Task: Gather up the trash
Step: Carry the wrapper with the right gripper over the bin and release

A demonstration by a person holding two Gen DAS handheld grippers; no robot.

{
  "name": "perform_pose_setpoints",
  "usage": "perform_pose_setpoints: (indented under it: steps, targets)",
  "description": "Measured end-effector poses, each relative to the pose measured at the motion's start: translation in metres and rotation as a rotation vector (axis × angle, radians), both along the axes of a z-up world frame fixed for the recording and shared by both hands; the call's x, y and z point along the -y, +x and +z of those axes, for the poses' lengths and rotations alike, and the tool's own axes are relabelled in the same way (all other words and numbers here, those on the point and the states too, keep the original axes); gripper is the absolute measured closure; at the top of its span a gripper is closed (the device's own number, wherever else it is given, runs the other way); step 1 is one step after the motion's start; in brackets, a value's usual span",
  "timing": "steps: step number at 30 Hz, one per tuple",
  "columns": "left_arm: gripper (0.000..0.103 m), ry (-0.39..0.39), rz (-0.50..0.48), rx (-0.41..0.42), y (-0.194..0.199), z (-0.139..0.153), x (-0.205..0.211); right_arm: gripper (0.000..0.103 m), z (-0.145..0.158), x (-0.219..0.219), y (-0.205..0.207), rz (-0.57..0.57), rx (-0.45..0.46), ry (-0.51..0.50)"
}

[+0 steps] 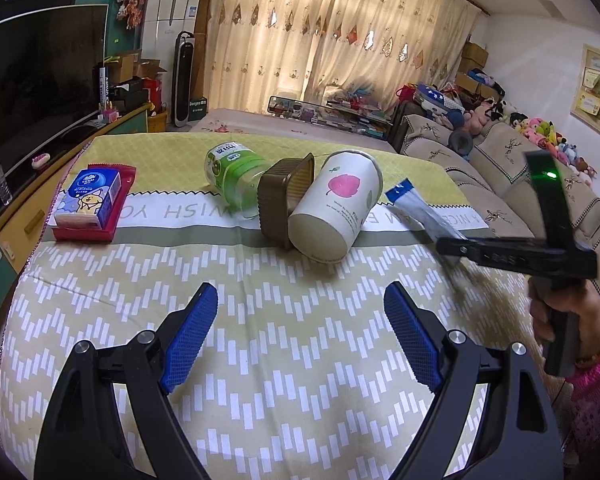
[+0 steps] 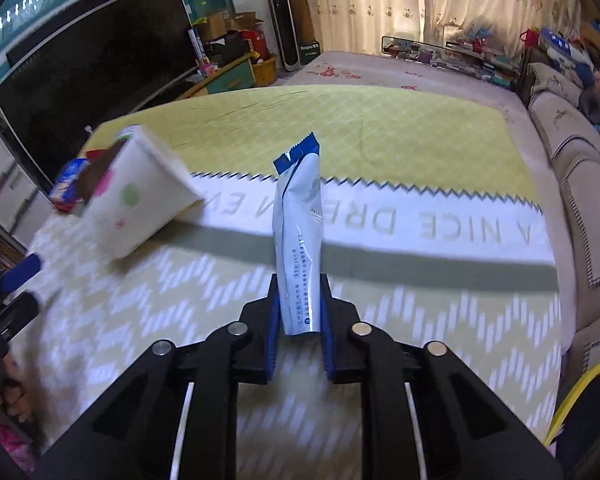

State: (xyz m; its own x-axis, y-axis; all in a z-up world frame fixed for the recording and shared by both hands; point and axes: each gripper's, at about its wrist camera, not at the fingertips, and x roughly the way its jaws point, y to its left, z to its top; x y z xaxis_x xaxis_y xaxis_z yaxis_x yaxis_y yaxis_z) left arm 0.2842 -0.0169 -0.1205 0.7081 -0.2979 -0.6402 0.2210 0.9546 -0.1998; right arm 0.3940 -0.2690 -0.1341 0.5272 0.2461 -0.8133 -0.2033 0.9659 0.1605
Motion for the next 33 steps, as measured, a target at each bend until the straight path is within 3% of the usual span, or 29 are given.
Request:
perform_pose_setpoints:
  steps: [10, 14, 18, 24, 28, 32, 33]
  targets:
    - [0.019, 0.010, -0.035, 0.003, -0.006, 0.000, 0.007, 0.087, 0.032, 0.032, -0.106, -0.044, 0.091, 0.072]
    - [0.019, 0.014, -0.039, 0.005, -0.007, 0.000, 0.009, 0.086, 0.039, 0.074, -0.143, -0.155, 0.130, 0.082]
    - [0.019, 0.013, -0.042, 0.001, -0.008, 0.000, 0.009, 0.085, 0.041, 0.137, -0.174, -0.344, 0.148, 0.046]
    - [0.019, 0.029, -0.060, -0.005, -0.010, -0.001, 0.017, 0.084, 0.013, 0.222, -0.210, -0.609, 0.093, 0.010]
    - [0.019, 0.039, -0.068, -0.017, -0.008, -0.004, 0.020, 0.082, -0.005, 0.257, -0.218, -0.704, 0.054, 0.005]
    - [0.019, 0.047, -0.074, -0.026, -0.007, -0.008, 0.023, 0.066, -0.022, 0.276, -0.217, -0.772, 0.035, -0.009]
    - [0.019, 0.049, -0.075, -0.025, -0.007, -0.008, 0.024, 0.065, -0.026, 0.280, -0.217, -0.794, 0.030, -0.011]
